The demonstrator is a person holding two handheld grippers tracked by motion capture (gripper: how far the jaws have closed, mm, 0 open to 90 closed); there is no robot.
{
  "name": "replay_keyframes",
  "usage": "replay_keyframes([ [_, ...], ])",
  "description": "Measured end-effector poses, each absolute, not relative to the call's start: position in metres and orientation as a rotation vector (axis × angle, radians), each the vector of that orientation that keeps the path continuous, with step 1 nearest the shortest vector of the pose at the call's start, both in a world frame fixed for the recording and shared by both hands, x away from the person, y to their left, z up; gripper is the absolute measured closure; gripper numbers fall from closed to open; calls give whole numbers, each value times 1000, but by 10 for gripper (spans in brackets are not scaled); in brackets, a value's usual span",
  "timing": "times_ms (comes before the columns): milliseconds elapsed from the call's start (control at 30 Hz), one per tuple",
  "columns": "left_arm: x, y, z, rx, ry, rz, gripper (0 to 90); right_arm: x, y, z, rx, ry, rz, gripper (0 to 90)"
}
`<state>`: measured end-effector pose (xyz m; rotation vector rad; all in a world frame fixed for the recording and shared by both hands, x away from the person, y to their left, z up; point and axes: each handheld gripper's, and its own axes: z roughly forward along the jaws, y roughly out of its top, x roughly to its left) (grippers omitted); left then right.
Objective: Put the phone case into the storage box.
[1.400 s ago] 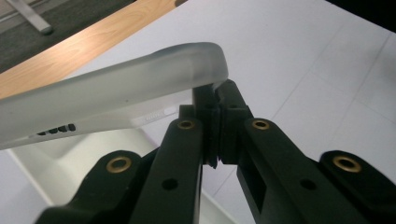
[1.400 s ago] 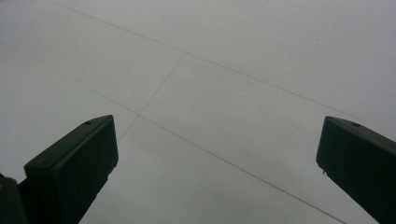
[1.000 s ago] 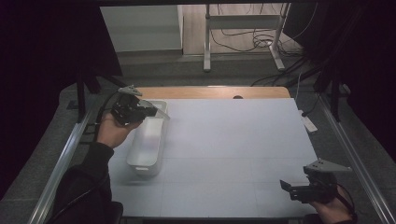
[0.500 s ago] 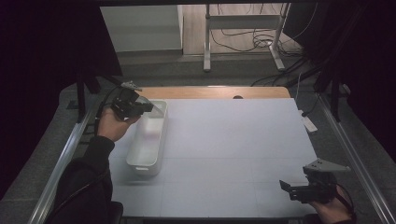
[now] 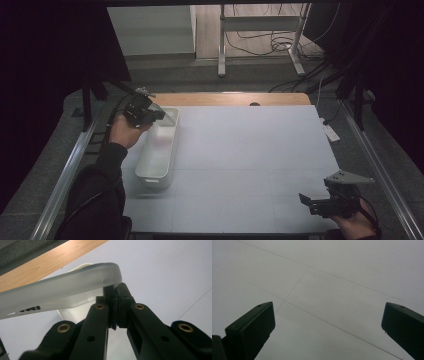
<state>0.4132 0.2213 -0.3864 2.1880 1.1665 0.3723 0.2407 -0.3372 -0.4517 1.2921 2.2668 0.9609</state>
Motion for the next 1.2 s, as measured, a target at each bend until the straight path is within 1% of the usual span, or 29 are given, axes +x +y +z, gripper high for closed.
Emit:
replay_keyframes([
  [567,430,219,-407,2215,1230,361,883,241,-336,-452,1285,2286,951,0],
  [1200,447,207,-428,2250,1275,345,882,242,-335,-453,1284,2304,943,0],
])
